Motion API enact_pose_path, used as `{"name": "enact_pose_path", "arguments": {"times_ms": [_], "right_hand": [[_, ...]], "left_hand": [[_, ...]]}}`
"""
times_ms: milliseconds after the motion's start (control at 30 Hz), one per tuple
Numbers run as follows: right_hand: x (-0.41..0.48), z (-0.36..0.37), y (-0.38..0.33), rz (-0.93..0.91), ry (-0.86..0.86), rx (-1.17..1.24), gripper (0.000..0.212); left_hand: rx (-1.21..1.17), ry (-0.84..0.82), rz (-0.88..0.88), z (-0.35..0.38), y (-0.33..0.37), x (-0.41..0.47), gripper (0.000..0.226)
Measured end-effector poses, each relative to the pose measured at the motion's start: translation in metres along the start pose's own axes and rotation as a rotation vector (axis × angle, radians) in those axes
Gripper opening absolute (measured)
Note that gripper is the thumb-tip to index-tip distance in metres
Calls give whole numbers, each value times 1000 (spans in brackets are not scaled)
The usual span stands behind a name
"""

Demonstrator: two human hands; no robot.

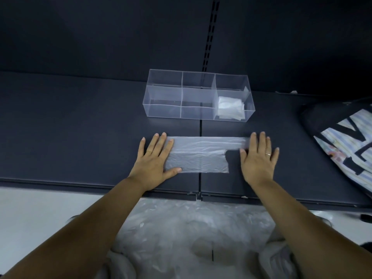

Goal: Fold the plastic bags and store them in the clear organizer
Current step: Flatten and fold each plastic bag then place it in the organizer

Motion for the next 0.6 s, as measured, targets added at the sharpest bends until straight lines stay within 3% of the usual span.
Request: {"name": "enact_pose_path", "arguments": {"times_ms": [67,133,233,400,500,600], "right_hand": [[-15,-22,-3,19,151,74,61],[-30,-36,-28,-162,258,200,46],[-50,-19,-65,-409,124,291,31],[-46,-17,-61,-347,106,341,5],[-37,-13,-63,-352,-4,334,6],[-32,-17,-56,-303,-124,474,10]], "left_hand": [[-41,54,45,-12,12,-6,89],[-127,80,143,-20,34,-15,78],[-244,26,254,-15,71,-30,71],[-343,-2,194,-6,83,-35,76],[-399,52,135,-14,79,-31,67],[-418,187,100,-33,74,-30,46]]}}
Point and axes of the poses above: each hand's wrist, its own x-axis towards the middle knuckle, its own z-axis out of the palm, y = z × x, the point moved 10 cm from there along x, towards the middle knuckle, and after that the axes turned 11 degrees about -z, right-handed, at the moved point
